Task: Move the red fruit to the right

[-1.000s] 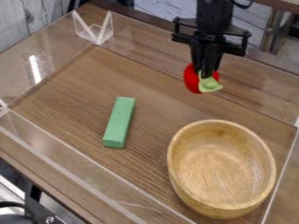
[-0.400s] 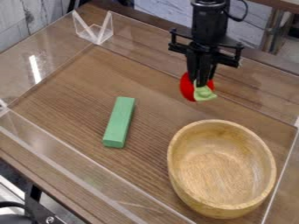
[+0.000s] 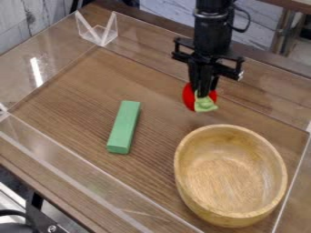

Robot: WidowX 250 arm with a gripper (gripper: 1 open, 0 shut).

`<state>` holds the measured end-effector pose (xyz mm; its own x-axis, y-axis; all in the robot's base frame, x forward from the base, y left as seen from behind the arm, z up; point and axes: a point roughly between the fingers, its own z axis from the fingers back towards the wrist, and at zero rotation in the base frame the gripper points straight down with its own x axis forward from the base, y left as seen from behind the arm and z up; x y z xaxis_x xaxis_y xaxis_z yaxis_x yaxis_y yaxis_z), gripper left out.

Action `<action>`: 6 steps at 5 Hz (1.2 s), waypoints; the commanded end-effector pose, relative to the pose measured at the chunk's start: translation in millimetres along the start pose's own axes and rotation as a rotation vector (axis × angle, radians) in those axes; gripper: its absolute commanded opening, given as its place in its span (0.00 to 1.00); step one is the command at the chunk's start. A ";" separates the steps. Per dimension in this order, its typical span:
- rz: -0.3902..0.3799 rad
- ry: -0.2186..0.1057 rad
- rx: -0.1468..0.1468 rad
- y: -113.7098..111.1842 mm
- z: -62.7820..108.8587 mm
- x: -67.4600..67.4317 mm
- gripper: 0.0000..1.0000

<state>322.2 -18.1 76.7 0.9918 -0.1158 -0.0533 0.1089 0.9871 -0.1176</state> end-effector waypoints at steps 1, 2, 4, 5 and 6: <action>0.001 -0.045 0.014 7.8 3.9 6.6 0.00; 0.013 -0.090 0.023 -8.1 13.4 7.9 0.00; -0.053 -0.157 0.021 -50.5 29.5 19.6 0.00; -0.100 -0.153 0.004 -76.6 22.7 27.2 0.00; -0.099 -0.150 -0.013 -92.3 13.4 29.5 0.00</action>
<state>334.0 -107.3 81.6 0.9805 -0.1919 0.0435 0.1959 0.9728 -0.1234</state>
